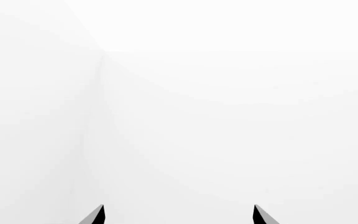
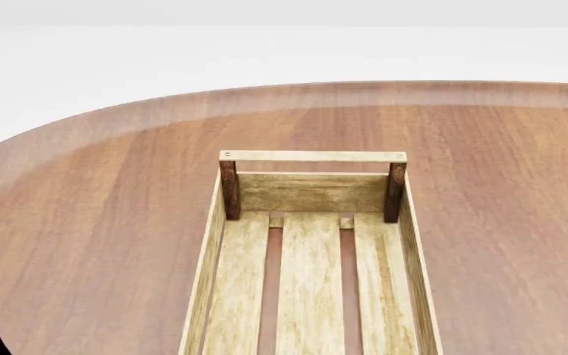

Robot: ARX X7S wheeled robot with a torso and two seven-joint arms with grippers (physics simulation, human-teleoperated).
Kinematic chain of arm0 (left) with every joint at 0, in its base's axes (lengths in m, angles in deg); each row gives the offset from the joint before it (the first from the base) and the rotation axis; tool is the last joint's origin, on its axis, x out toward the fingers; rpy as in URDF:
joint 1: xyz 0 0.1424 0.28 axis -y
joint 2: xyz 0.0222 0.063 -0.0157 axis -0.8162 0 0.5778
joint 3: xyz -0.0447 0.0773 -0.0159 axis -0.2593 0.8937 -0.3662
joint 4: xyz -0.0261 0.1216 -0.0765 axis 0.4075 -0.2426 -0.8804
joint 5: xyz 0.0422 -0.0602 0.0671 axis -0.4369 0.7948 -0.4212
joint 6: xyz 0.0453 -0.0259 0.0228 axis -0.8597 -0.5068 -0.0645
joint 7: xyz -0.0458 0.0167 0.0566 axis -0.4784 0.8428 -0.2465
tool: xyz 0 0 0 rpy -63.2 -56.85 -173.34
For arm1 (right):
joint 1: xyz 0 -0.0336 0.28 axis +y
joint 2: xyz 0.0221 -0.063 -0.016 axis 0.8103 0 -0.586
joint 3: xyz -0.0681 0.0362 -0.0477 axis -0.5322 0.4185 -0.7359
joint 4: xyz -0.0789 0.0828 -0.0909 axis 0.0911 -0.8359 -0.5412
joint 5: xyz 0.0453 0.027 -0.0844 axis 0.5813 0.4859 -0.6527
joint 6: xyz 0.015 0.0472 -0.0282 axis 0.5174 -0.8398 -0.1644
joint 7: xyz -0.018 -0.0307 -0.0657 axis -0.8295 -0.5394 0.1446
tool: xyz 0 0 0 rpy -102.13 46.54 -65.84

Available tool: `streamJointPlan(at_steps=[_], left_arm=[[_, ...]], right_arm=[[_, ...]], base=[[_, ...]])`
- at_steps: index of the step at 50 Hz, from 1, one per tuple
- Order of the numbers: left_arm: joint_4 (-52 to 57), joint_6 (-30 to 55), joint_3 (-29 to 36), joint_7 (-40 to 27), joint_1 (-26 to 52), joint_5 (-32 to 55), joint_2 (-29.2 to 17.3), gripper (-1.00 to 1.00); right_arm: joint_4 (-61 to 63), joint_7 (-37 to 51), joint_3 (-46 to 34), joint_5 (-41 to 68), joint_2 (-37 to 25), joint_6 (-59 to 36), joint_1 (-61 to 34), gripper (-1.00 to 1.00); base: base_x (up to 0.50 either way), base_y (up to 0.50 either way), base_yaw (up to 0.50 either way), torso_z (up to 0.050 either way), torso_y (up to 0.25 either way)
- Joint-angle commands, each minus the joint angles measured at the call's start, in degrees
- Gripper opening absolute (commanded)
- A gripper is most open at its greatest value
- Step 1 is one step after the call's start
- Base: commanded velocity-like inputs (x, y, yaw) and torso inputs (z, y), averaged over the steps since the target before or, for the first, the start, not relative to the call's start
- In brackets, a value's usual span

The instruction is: Pick up the cream cheese and put it in the tray.

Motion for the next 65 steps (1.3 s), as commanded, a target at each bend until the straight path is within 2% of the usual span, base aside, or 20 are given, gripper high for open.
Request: streamJointPlan(at_steps=[1,65], left_arm=[[0.10,0.19,0.16,-0.19,0.01,-0.07,-0.09,1.00],[0.05,0.62,0.36,-1.43,0.24,0.09,-0.79,1.00]], right_arm=[[-3.15,-0.20,-0.91,-0.26,-0.20,1.27,-0.58,1.00],[-22.90,-1.94,-2.84,-1.01,-3.05,8.59,-5.05,1.00]], base=[[0.00,0.00,0.00,0.000,0.000],[0.00,0.00,0.00,0.000,0.000]])
